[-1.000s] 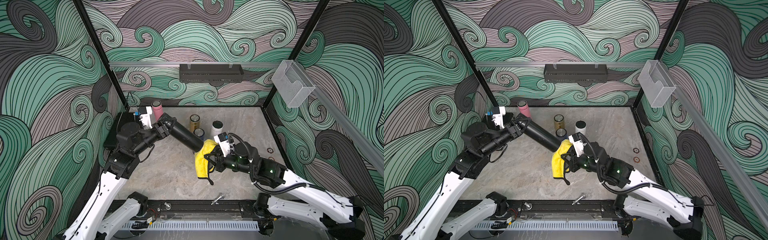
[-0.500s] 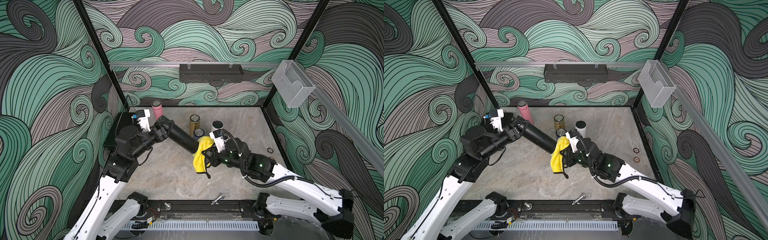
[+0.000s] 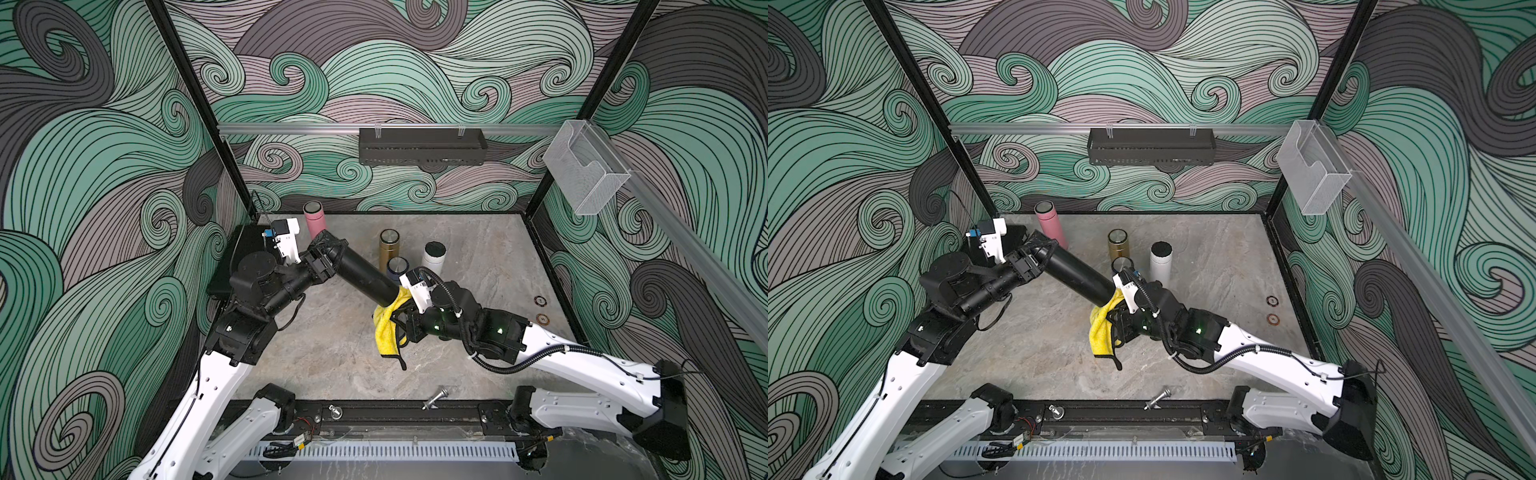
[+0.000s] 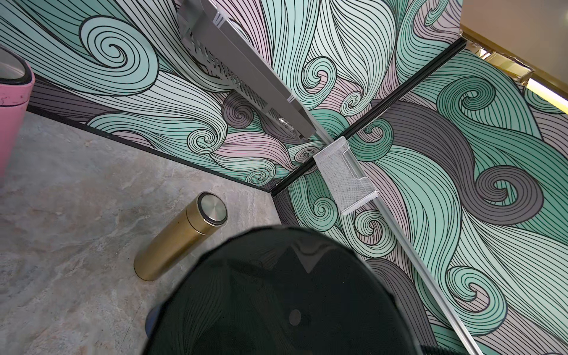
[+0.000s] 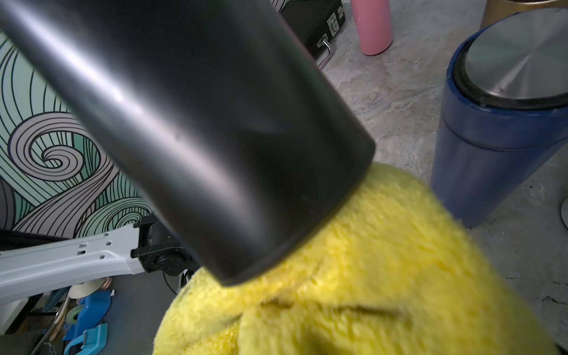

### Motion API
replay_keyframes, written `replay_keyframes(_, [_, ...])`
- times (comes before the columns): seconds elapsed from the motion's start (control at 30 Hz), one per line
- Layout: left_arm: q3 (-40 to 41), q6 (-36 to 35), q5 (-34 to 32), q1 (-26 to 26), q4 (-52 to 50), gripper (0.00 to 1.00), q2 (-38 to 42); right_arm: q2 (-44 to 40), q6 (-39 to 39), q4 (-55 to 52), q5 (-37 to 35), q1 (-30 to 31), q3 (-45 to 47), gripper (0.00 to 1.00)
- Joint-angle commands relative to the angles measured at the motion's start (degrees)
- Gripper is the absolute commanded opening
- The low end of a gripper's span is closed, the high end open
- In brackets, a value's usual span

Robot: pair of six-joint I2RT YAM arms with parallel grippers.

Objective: Wipe the surface of the thermos
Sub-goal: Wipe the dirt from the surface of the thermos.

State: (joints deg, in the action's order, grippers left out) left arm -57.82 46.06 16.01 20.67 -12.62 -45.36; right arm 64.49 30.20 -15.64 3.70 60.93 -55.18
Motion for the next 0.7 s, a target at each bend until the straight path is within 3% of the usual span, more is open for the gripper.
replay_keyframes(0.0, [0.1,-1.0,0.2,-0.4,1.3,0.00,1.4,-5.7,-2.7,-0.6,1.4,0.8,-4.1,0.00])
replay_keyframes(0.13, [0.9,-0.8,1.7,-0.5,2.1,0.00,1.7,-11.4,-5.2,-4.5,-4.0,-0.4,-4.5,0.00])
replay_keyframes(0.23, [1.4,-0.6,2.2,-0.5,2.4,0.00,2.2,-12.0,-5.1,-4.7,-3.2,-3.7,-4.4,0.00])
replay_keyframes(0.67, [-2.0,0.4,3.3,-0.7,3.2,0.00,3.4,-3.7,-0.6,-2.8,-3.5,-6.3,-2.3,0.00])
